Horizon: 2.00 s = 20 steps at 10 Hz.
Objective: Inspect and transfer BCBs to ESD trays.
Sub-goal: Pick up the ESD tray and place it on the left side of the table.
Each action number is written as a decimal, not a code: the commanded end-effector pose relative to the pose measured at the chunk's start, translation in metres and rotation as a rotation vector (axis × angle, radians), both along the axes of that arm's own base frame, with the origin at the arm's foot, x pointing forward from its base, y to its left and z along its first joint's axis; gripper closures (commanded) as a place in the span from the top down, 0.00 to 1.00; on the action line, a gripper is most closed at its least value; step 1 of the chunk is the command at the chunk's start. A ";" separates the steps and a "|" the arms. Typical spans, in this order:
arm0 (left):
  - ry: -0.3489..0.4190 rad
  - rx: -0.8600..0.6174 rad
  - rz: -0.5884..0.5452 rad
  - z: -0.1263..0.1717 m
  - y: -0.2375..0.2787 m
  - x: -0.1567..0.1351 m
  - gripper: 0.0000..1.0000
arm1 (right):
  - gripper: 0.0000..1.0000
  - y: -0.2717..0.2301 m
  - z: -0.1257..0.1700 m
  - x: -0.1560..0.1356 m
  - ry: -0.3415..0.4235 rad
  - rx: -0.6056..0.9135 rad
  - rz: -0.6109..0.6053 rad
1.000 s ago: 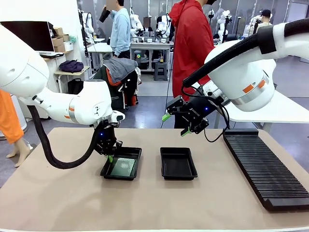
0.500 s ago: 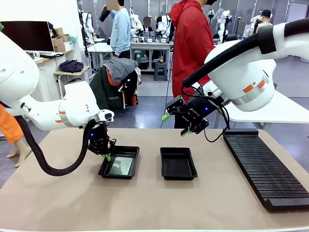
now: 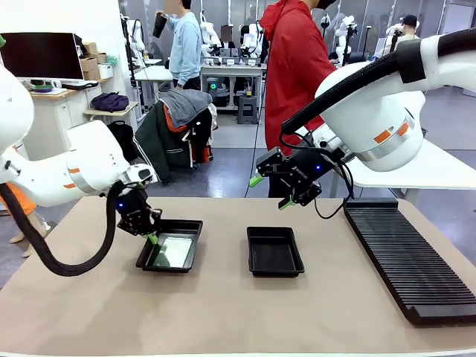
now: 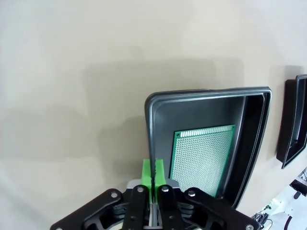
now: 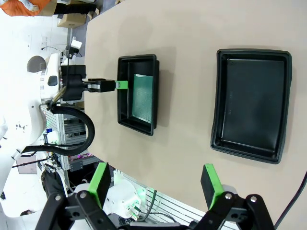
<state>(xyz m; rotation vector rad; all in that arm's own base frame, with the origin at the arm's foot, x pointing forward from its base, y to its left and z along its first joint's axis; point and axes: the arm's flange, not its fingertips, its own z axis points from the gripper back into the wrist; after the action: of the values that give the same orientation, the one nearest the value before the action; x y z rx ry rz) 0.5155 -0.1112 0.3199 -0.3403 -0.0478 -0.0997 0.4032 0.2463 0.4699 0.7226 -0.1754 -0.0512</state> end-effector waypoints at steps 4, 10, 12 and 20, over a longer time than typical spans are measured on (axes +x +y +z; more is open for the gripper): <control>-0.005 -0.044 0.000 0.016 0.080 -0.016 0.03 | 1.00 0.001 0.001 0.000 0.008 -0.008 -0.002; 0.011 0.017 0.048 0.017 0.166 -0.032 0.03 | 1.00 0.001 0.001 0.000 0.008 -0.008 -0.002; 0.020 0.021 0.065 0.011 0.189 -0.035 0.03 | 1.00 0.001 0.001 0.000 0.008 -0.008 -0.002; 0.062 0.023 0.092 -0.007 0.210 -0.030 0.03 | 1.00 0.001 0.001 0.000 0.008 -0.008 -0.002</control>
<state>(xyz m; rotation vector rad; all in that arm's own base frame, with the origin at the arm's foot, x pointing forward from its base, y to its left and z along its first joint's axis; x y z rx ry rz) 0.4822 0.0958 0.3126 -0.3227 -0.0041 0.0084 0.4032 0.2464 0.4700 0.7226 -0.1755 -0.0510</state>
